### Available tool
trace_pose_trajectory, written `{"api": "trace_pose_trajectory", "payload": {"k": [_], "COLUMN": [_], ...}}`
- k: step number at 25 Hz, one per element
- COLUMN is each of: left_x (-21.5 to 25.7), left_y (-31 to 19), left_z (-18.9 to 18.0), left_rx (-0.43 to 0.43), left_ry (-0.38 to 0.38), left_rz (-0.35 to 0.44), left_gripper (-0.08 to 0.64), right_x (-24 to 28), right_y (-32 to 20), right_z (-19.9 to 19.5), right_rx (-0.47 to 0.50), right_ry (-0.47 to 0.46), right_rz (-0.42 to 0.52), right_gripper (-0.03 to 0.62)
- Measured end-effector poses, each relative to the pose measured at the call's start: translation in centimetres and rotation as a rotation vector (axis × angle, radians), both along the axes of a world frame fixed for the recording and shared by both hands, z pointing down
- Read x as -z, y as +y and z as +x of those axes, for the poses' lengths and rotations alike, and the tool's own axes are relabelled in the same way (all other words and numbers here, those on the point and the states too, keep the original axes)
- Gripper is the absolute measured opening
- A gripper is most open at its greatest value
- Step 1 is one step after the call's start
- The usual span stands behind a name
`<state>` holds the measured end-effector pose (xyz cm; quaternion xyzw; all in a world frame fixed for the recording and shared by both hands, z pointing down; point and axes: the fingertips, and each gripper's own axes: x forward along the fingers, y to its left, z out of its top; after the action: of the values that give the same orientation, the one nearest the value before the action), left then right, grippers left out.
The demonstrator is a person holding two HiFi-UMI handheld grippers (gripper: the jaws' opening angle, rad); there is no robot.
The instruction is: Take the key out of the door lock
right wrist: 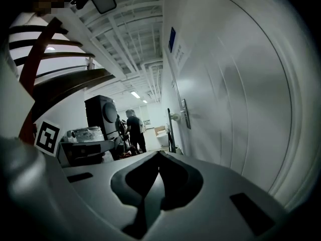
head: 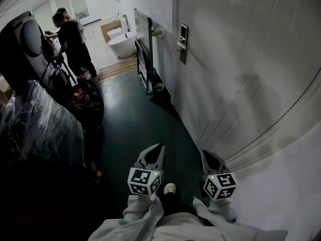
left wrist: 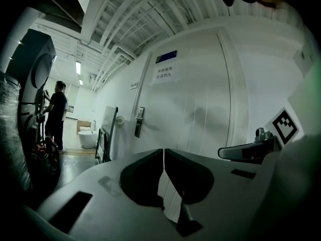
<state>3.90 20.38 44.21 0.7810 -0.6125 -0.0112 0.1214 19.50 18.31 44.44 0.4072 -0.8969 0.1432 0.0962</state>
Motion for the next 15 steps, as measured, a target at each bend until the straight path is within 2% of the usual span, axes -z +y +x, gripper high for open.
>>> {"api": "trace_pose_trajectory", "payload": {"k": [8, 15], "left_x": [-0.2, -0.8], "left_y": [-5.8, -8.7], "left_z": [-2.1, -3.4], "left_rx": [-0.01, -0.037], "left_ry": [-0.006, -0.015], "left_rz": [-0.004, -0.007], "left_gripper": [0.02, 0.02], "right_x": [-0.6, -1.0], "right_y": [-5.8, -9.3], "right_z": [-1.7, -3.1], "right_rx": [-0.021, -0.047], "right_ry": [0.004, -0.004], "right_rz": [-0.006, -0.007], "right_gripper": [0.052, 0.052]}}
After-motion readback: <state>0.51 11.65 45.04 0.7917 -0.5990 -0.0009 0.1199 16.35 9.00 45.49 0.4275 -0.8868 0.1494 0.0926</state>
